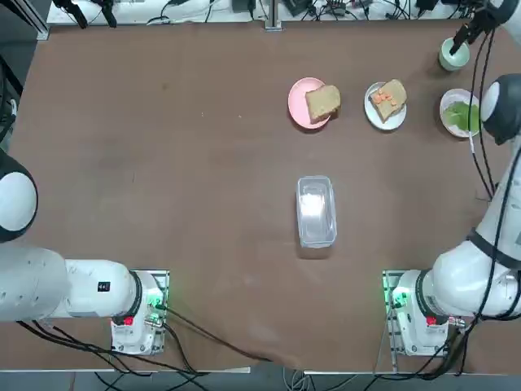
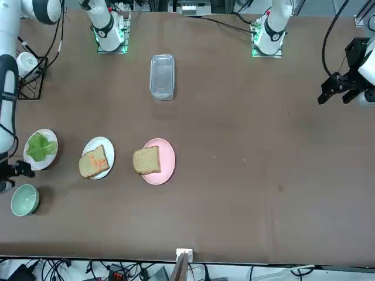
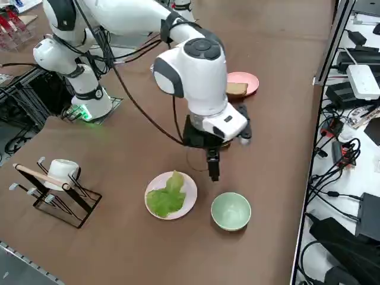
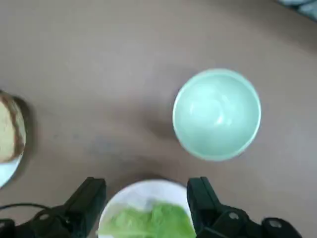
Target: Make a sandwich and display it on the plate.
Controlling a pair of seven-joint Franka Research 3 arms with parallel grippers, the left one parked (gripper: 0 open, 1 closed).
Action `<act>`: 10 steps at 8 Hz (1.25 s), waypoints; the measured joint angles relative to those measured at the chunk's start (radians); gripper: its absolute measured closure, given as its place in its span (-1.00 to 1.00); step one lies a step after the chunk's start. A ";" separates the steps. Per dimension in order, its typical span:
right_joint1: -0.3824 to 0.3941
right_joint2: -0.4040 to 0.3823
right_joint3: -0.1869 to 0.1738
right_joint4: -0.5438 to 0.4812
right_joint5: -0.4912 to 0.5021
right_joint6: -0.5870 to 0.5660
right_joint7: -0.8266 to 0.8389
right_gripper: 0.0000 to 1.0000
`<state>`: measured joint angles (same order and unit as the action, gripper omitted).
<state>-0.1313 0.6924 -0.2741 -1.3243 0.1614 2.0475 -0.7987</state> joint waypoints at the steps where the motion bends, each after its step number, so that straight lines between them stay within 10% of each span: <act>1: 0.000 -0.062 -0.002 -0.124 -0.015 0.069 -0.002 -1.00; 4: 0.000 -0.179 -0.005 -0.430 -0.031 0.245 -0.002 -1.00; 10: -0.018 -0.187 -0.049 -0.647 -0.037 0.482 -0.049 -0.98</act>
<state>-0.1495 0.5052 -0.3233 -1.9714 0.1240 2.5298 -0.8473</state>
